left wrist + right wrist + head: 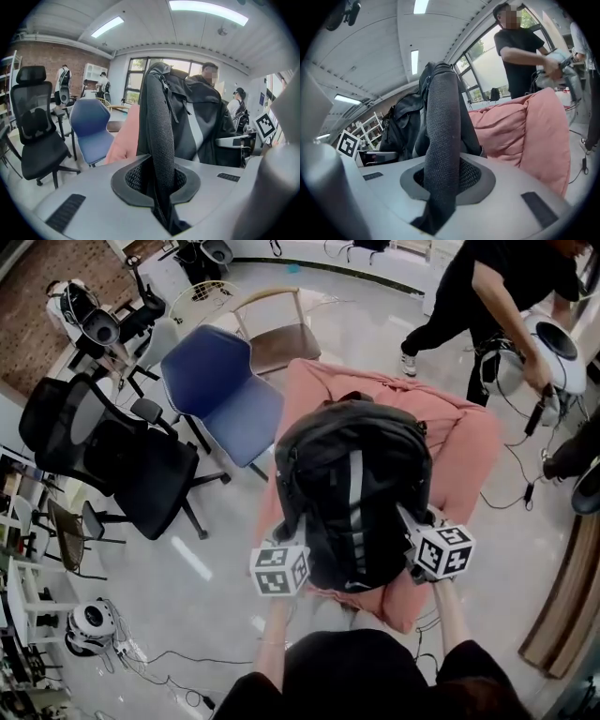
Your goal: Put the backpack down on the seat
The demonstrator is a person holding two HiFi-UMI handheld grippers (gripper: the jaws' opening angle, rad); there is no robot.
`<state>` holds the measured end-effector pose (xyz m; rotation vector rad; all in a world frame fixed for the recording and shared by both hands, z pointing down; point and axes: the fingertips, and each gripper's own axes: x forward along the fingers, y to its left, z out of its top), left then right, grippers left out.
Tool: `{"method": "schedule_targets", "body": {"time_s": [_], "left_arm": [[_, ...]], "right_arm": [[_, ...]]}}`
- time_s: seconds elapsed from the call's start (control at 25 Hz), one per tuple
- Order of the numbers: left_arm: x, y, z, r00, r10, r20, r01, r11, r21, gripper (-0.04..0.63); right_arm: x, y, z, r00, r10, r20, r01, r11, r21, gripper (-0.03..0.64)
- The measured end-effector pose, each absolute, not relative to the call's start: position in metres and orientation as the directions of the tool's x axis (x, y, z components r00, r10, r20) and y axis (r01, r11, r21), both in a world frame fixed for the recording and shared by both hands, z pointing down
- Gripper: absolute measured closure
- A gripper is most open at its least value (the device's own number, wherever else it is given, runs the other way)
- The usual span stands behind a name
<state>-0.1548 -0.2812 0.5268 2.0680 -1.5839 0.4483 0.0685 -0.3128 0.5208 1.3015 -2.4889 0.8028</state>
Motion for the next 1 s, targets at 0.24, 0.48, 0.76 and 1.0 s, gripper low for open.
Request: {"method": "schedule_targets", "body": {"time_s": [0.24,0.48,0.76,1.0], "left_arm": [[-0.160,-0.305,0.575,0.261,-0.745,0.614,-0.964,-0.171,0.201,0.563],[-0.167,-0.339,0.620,0.268,-0.721,0.639,-0.962,-0.165,0.217,0.563],[-0.163,-0.372,0.637,0.300,-0.732,0.612,-0.951,-0.178,0.253,0.563],[-0.171,-0.392,0.651,0.303,-0.737,0.604,-0.950,-0.185,0.251,0.563]], "right_arm": [[0.062,-0.337,0.568,-0.568,-0.661,0.491,-0.822,0.428,-0.375,0.552],[0.054,-0.376,0.619,-0.554,-0.642,0.530,-0.832,0.408,-0.376,0.552],[0.058,-0.406,0.639,-0.533,-0.648,0.543,-0.845,0.380,-0.376,0.552],[0.050,-0.427,0.652,-0.519,-0.665,0.537,-0.853,0.365,-0.372,0.552]]}}
